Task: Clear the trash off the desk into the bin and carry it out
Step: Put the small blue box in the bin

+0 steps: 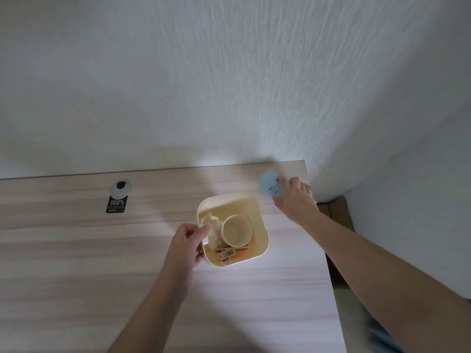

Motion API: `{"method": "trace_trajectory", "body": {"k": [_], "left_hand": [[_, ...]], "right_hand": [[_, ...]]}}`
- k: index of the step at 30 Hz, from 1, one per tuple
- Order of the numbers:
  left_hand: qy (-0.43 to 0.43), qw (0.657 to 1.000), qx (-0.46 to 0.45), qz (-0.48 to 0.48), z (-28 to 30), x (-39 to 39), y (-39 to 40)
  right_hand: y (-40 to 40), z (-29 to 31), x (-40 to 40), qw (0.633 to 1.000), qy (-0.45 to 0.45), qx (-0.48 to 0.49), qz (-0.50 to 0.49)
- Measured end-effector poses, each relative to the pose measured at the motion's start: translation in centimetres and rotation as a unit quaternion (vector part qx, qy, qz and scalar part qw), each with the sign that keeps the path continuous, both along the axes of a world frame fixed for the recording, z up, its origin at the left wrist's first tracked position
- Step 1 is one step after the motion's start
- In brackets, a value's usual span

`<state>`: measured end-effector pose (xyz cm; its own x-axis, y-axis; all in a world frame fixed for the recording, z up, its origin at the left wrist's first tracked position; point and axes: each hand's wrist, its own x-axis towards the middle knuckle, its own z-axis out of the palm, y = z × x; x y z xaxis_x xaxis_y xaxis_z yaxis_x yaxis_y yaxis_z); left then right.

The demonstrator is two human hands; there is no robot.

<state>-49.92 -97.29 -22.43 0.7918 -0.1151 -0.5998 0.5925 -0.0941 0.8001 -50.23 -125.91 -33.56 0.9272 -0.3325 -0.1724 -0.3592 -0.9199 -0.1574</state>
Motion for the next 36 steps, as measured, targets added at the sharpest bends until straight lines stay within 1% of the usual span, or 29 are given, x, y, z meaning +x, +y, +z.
{"method": "trace_trajectory", "body": {"k": [1, 2, 3, 4, 5, 6, 7, 8, 9, 10, 11, 12, 13, 15, 17, 19, 21, 24, 26, 28, 29, 32, 33, 36], "left_hand": [[-0.003, 1.000, 0.000, -0.001, 0.1, -0.1, 0.2], [-0.005, 1.000, 0.001, -0.001, 0.2, -0.3, 0.3], [-0.005, 1.000, 0.001, -0.002, 0.3, -0.5, 0.3], [-0.007, 1.000, 0.000, -0.006, 0.4, -0.8, 0.4], [-0.009, 1.000, 0.002, -0.011, 0.4, -1.0, 0.4], [-0.010, 1.000, 0.004, -0.015, 0.4, -1.3, 0.4], [-0.010, 1.000, 0.005, -0.019, 0.3, -1.6, 0.5], [-0.010, 1.000, 0.006, -0.023, 0.3, -2.0, 0.5], [-0.010, 1.000, 0.006, -0.027, 0.3, -2.4, 0.6], [-0.010, 0.999, 0.005, -0.031, 0.4, -2.8, 0.6], [-0.009, 0.999, 0.001, -0.034, 0.5, -3.3, 0.6], [-0.007, 0.999, -0.004, -0.038, 0.7, -3.7, 0.6], [-0.008, 0.999, -0.008, -0.042, 0.9, -4.2, 0.6], [-0.012, 0.998, -0.011, -0.052, 1.3, -5.0, 0.9], [-0.015, 0.998, -0.008, -0.056, 1.6, -5.7, 1.3], [-0.015, 0.998, -0.009, -0.056, 1.9, -6.4, 1.7], [-0.013, 0.998, -0.012, -0.053, 2.0, -7.1, 2.1], [-0.016, 0.998, -0.015, -0.060, 2.0, -8.3, 2.6], [-0.021, 0.997, -0.017, -0.072, 2.2, -9.2, 2.8], [-0.020, 0.996, -0.017, -0.081, 2.3, -9.9, 2.9], [-0.021, 0.996, -0.016, -0.087, 2.3, -10.3, 3.0], [-0.024, 0.994, -0.021, -0.108, 2.5, -11.3, 3.3], [-0.023, 0.993, -0.022, -0.115, 2.6, -11.6, 3.3], [-0.021, 0.990, -0.023, -0.135, 3.1, -12.3, 3.3]], "right_hand": [[0.1, 0.8, -0.4, 0.997, -0.023, 0.068, -0.040], [0.1, 1.9, -0.8, 0.984, -0.044, 0.152, -0.082], [0.3, 3.2, -1.3, 0.963, -0.061, 0.234, -0.121], [0.4, 4.5, -1.8, 0.934, -0.077, 0.313, -0.156], [0.6, 5.9, -2.4, 0.890, -0.093, 0.403, -0.192], [0.9, 7.1, -3.2, 0.824, -0.103, 0.508, -0.228], [1.2, 8.1, -4.1, 0.740, -0.106, 0.614, -0.254], [1.3, 8.8, -5.1, 0.662, -0.106, 0.693, -0.266], [1.5, 9.3, -6.1, 0.604, -0.109, 0.742, -0.267], [1.6, 9.8, -7.1, 0.571, -0.117, 0.770, -0.260], [1.9, 10.1, -7.9, 0.552, -0.130, 0.786, -0.247], [2.3, 10.6, -8.6, 0.544, -0.142, 0.793, -0.234], [2.7, 11.1, -9.3, 0.542, -0.150, 0.796, -0.224], [3.3, 12.2, -10.4, 0.560, -0.158, 0.786, -0.209], [3.4, 13.5, -11.4, 0.594, -0.167, 0.762, -0.195], [3.6, 14.9, -12.2, 0.616, -0.175, 0.747, -0.179], [4.1, 16.7, -13.0, 0.645, -0.194, 0.726, -0.137], [5.1, 18.9, -14.2, 0.707, -0.228, 0.666, -0.061], [5.9, 20.1, -15.2, 0.723, -0.239, 0.648, -0.016], [6.6, 21.0, -16.1, 0.736, -0.233, 0.635, 0.015], [6.9, 21.4, -16.5, 0.750, -0.224, 0.621, 0.033], [8.1, 21.4, -17.2, 0.832, -0.187, 0.515, 0.085], [8.4, 21.0, -17.4, 0.848, -0.180, 0.490, 0.089], [9.4, 19.9, -18.1, 0.862, -0.180, 0.466, 0.080]]}}
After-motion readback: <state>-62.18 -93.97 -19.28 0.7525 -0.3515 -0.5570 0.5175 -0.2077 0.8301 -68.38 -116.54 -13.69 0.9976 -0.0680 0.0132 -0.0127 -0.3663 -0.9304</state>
